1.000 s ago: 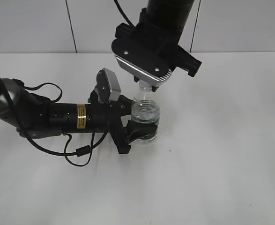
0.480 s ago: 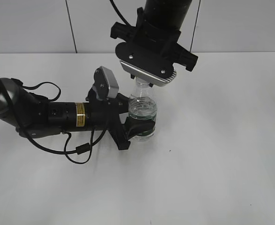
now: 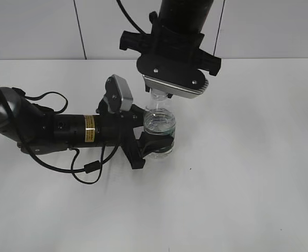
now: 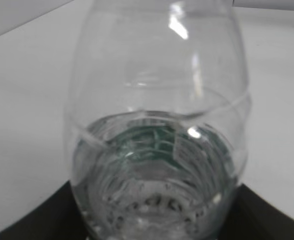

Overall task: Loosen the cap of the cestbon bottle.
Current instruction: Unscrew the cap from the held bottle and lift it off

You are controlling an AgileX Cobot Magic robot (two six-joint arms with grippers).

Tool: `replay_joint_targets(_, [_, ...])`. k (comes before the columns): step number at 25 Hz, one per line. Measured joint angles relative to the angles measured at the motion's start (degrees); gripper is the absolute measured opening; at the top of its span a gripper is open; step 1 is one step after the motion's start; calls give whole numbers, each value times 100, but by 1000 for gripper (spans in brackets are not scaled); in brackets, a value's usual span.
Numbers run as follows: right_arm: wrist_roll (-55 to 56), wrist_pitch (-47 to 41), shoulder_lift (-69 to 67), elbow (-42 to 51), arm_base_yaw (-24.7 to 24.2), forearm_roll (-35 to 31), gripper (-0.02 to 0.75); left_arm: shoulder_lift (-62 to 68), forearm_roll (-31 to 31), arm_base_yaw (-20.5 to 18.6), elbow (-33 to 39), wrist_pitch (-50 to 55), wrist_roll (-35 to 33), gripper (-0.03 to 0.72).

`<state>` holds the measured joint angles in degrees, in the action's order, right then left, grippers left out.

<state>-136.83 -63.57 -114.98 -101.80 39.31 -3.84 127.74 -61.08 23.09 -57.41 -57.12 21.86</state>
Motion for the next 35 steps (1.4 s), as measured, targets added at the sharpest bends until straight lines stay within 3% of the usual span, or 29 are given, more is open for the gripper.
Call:
replay_joint_targets(24, [-4022, -515, 0, -35, 0, -528, 304, -4, -191, -4, 0, -81, -138, 413])
replay_joint_targets(35, [-4233, -517, 0, -35, 0, -524, 304, -4, -194, 1, 0, -87, -138, 413])
